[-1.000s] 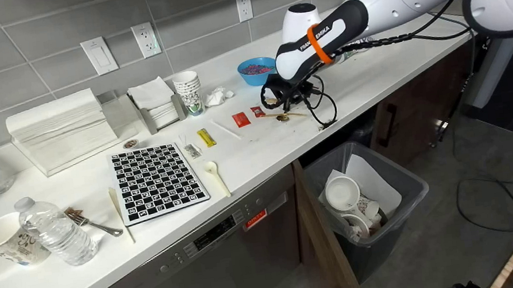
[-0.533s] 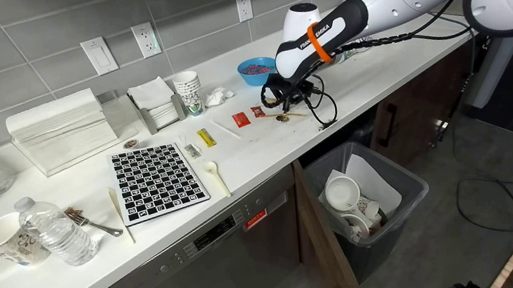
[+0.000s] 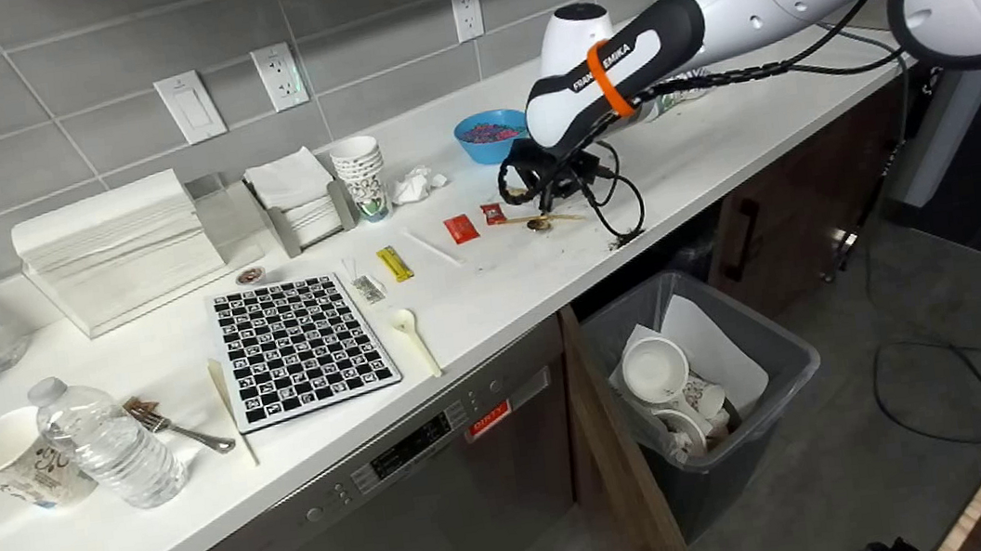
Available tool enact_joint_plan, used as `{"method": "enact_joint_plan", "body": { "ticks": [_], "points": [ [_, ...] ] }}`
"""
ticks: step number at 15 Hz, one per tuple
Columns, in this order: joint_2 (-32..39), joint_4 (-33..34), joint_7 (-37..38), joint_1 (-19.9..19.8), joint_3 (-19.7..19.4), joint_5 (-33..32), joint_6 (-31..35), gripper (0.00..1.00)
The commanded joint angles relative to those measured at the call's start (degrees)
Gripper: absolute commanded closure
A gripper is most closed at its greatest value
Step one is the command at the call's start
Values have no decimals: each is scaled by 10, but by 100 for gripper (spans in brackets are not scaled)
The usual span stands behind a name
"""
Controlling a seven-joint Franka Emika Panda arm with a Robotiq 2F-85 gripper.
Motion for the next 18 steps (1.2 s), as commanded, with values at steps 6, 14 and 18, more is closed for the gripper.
{"method": "enact_joint_plan", "body": {
  "ticks": [6,14,18],
  "points": [
    [-14,-8,-21,-5,7,15,6,97],
    [2,7,-46,-7,18,21,5,97],
    [8,5,-71,-11,28,33,25,97]
  ]
}}
